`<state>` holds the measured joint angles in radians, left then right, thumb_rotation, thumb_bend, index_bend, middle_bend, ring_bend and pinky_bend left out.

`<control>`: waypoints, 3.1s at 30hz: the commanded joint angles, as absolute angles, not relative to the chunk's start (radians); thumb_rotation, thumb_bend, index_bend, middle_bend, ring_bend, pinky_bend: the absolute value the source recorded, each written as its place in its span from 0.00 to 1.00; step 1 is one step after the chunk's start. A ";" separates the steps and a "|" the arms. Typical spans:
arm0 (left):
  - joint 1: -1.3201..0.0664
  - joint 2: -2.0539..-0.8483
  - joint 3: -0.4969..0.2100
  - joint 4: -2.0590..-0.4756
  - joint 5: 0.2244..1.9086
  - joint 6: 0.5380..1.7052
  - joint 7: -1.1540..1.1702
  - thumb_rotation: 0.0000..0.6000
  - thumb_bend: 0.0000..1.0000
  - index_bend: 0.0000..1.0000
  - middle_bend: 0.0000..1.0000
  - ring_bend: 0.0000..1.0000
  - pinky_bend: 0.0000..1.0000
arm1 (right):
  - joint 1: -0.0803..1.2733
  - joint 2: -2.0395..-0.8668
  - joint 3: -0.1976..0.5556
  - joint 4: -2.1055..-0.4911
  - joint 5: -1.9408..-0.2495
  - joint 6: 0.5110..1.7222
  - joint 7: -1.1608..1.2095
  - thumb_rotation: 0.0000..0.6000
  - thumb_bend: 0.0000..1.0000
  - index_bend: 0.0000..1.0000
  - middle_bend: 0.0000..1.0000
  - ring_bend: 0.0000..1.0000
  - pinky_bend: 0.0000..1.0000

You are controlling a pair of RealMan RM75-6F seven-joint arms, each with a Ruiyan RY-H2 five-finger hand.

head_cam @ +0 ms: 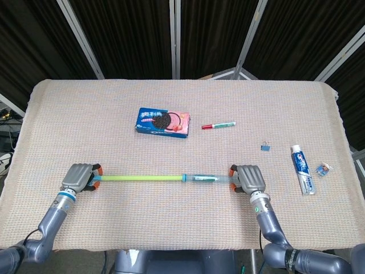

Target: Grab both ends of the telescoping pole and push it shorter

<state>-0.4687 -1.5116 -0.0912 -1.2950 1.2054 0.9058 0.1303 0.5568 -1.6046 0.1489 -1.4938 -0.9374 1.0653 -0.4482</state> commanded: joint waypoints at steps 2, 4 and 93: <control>-0.473 -1.517 -0.091 -1.294 1.197 0.906 0.139 1.00 0.39 0.47 0.93 0.87 1.00 | 0.556 -1.600 0.150 -1.497 -0.937 1.067 -0.448 1.00 0.45 0.65 1.00 1.00 1.00; -0.473 -1.519 -0.091 -1.295 1.194 0.911 0.144 1.00 0.41 0.48 0.93 0.87 1.00 | 0.555 -1.598 0.150 -1.499 -0.939 1.068 -0.449 1.00 0.45 0.65 1.00 1.00 1.00; -0.674 -1.662 -0.155 -1.474 1.004 0.964 0.401 1.00 0.49 0.76 0.94 0.87 1.00 | 0.655 -1.650 0.174 -1.570 -0.898 1.087 -0.557 1.00 0.46 0.67 1.00 1.00 1.00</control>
